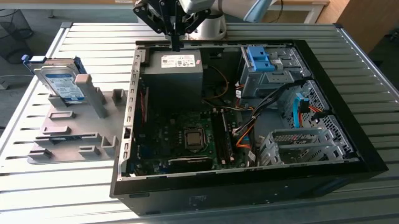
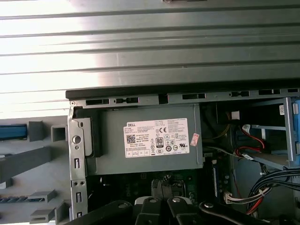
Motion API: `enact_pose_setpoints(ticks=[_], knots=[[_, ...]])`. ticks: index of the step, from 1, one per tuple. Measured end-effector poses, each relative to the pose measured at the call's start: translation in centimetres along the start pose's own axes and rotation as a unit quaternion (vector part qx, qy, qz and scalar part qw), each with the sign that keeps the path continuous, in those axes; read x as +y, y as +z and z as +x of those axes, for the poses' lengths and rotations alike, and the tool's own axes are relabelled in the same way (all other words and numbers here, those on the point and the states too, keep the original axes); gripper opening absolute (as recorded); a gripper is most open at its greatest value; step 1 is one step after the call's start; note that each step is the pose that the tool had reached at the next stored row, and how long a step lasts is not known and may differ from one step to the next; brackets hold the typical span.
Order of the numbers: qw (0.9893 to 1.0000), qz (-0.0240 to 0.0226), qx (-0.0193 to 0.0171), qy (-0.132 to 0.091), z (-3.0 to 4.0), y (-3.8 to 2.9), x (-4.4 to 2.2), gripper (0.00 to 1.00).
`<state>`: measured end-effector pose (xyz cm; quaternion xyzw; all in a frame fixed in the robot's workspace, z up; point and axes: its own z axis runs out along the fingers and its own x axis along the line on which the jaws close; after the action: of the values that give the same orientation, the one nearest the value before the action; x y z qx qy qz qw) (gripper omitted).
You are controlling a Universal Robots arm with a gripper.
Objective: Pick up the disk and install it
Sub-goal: 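Reach for the disk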
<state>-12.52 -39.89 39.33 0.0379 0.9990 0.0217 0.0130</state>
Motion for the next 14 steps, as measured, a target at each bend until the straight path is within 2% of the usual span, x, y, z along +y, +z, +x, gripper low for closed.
enact_pose_setpoints(ticks=[14], knots=[[1.0,0.0,0.0,0.0,0.64,0.0,-0.05,0.11]])
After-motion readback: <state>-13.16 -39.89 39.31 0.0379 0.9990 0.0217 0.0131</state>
